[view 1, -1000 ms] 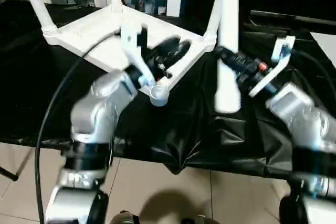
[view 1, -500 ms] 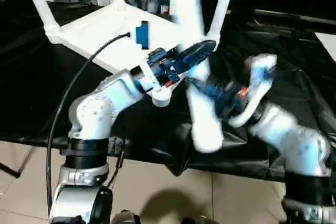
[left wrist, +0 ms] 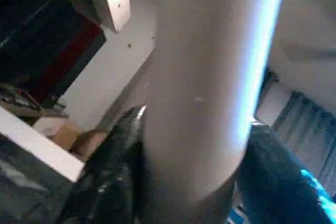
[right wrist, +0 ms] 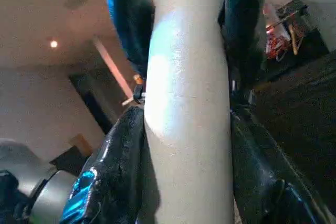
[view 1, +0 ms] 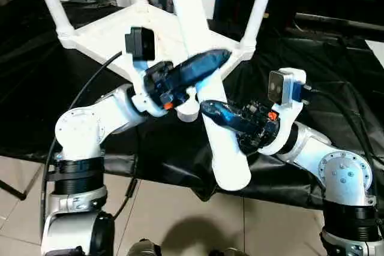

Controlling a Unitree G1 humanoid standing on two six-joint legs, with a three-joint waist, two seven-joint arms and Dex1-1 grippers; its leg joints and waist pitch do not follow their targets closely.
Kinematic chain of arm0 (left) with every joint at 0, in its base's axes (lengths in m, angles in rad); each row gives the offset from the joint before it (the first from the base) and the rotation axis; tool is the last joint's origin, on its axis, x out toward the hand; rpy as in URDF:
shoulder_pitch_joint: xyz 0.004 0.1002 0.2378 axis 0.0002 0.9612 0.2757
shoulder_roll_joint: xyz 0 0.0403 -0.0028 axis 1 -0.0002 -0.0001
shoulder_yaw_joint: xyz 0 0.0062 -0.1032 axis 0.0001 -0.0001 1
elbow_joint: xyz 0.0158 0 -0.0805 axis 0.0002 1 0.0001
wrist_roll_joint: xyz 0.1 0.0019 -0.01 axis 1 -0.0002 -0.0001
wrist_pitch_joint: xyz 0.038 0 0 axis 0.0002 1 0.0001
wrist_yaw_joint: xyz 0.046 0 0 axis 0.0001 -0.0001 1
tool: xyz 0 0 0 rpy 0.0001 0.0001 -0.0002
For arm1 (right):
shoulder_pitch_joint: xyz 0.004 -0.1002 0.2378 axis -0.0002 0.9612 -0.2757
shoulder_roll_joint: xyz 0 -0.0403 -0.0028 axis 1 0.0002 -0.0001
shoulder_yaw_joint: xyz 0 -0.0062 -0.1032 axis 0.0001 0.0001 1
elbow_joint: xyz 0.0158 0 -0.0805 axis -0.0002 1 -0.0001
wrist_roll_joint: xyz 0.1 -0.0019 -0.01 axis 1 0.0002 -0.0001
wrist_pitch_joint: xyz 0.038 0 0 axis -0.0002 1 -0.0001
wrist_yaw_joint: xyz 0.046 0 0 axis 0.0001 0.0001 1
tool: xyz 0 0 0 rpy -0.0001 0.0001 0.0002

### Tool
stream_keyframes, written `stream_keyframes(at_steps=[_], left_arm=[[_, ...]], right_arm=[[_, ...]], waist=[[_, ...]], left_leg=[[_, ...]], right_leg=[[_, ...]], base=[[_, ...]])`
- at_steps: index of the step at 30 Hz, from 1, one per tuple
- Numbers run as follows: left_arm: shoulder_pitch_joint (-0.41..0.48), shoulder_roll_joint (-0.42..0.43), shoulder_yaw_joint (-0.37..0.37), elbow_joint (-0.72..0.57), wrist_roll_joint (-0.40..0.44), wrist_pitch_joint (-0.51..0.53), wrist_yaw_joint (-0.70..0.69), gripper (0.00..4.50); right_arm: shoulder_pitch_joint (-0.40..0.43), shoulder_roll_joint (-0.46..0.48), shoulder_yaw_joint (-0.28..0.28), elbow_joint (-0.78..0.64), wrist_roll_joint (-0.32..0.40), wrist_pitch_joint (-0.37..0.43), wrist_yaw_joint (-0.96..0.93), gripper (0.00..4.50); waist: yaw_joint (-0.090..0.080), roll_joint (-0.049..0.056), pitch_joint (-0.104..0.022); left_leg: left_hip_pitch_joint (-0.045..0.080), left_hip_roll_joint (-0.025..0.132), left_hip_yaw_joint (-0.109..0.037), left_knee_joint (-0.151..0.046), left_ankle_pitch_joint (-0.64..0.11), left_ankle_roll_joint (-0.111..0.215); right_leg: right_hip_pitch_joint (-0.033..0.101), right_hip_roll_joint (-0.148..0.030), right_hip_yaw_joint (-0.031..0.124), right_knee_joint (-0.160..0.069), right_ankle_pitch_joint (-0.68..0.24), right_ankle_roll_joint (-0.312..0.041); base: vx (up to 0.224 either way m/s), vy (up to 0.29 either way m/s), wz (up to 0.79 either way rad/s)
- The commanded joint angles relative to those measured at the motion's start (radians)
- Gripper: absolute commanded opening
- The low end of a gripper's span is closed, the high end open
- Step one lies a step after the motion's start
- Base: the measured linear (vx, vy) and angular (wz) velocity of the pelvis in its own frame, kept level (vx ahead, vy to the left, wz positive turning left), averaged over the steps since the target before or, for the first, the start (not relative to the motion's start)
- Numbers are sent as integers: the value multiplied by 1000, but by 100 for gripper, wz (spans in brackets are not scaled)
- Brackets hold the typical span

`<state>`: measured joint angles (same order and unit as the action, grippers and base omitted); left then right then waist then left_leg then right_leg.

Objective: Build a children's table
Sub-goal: Pick table leg

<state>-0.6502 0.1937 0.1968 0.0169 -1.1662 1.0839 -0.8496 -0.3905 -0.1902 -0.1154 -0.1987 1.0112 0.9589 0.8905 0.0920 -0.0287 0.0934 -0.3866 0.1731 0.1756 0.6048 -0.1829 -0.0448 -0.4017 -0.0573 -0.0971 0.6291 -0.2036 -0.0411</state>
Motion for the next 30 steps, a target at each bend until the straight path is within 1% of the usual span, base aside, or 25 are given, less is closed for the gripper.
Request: stream_keyframes(at_steps=[1,2,7,18,19,20,21,22,23,24,25,26,27,28,29,30], left_arm=[[-5,0,-47,-59,-25,39,-43,227],[-7,-1,-45,-53,-25,39,-37,207],[-12,4,-40,-42,-40,46,-20,192],[1,15,-45,-50,-40,57,-12,191],[3,16,-48,-52,-29,50,-6,191],[4,14,-49,-53,-17,39,3,191],[3,13,-50,-52,1,22,15,191],[3,13,-50,-52,1,22,15,191],[1,12,-56,-54,36,-9,31,190],[1,12,-56,-54,36,-9,31,190],[-2,19,-75,-58,99,-57,52,188],[-2,19,-75,-58,99,-57,52,187],[-5,26,-103,-62,176,-112,80,187],[-7,35,-136,-68,257,-170,107,186],[-9,40,-176,-75,352,-244,145,186],[-10,42,-201,-80,410,-290,169,186]], right_arm=[[9,-24,-39,23,-18,-12,-40,180],[8,-25,-38,24,-19,-13,-40,180],[4,-30,-34,27,-16,-20,-49,179],[-1,-37,-21,33,-37,-48,-56,179],[-2,-38,-19,34,-39,-50,-57,214],[-4,-37,-17,35,-49,-57,-67,235],[-9,-36,-13,39,-70,-69,-85,249],[-9,-36,-13,39,-70,-69,-85,256],[-14,-38,-3,39,-105,-93,-102,269],[-14,-38,-3,39,-105,-93,-102,269],[-30,-39,19,40,-188,-149,-150,284],[-30,-39,19,40,-188,-149,-150,293],[-46,-40,35,41,-254,-196,-189,296],[-64,-40,50,41,-312,-231,-234,297],[-82,-45,79,39,-379,-262,-279,297],[-93,-48,98,38,-416,-276,-303,297]], waist=[[4,6,-81],[4,5,-82],[5,5,-82],[6,6,-85],[6,7,-84],[6,7,-85],[7,8,-84],[5,7,-84],[6,8,-83],[5,8,-84],[7,10,-82],[2,7,-82],[0,7,-81],[1,7,-79],[-1,8,-77],[-3,9,-78]], left_leg=[[15,60,-22,-66,-56,18],[16,60,-22,-66,-56,16],[14,58,-22,-65,-58,13],[15,59,-22,-64,-47,16],[14,59,-22,-64,-48,16],[14,58,-22,-63,-47,15],[14,59,-23,-63,-50,13],[15,59,-22,-64,-52,8],[15,59,-23,-65,-51,6],[15,59,-23,-65,-50,3],[15,61,-25,-66,-51,-1],[16,57,-23,-66,-53,-6],[16,59,-24,-67,-54,-12],[16,59,-25,-68,-54,-12],[17,61,-28,-70,-55,-20],[19,59,-26,-69,-63,-23]], right_leg=[[67,-99,71,-83,-136,-144],[67,-99,71,-83,-137,-144],[68,-99,71,-83,-146,-141],[68,-98,71,-79,-113,-151],[69,-99,71,-79,-115,-152],[69,-99,71,-78,-112,-153],[68,-99,71,-80,-116,-150],[68,-99,71,-81,-124,-147],[68,-99,71,-81,-127,-143],[67,-98,71,-80,-128,-140],[66,-99,71,-82,-131,-132],[67,-97,72,-82,-133,-126],[65,-95,72,-82,-141,-116],[66,-96,72,-84,-144,-109],[63,-94,73,-85,-147,-97],[65,-95,74,-84,-152,-92]], base=[[0,0,0],[0,0,0],[0,0,0],[0,0,0],[0,0,0],[0,0,0],[0,0,0],[0,0,0],[0,0,0],[0,0,0],[0,0,0],[0,0,0],[0,0,0],[0,0,0],[0,0,0],[0,0,0]])
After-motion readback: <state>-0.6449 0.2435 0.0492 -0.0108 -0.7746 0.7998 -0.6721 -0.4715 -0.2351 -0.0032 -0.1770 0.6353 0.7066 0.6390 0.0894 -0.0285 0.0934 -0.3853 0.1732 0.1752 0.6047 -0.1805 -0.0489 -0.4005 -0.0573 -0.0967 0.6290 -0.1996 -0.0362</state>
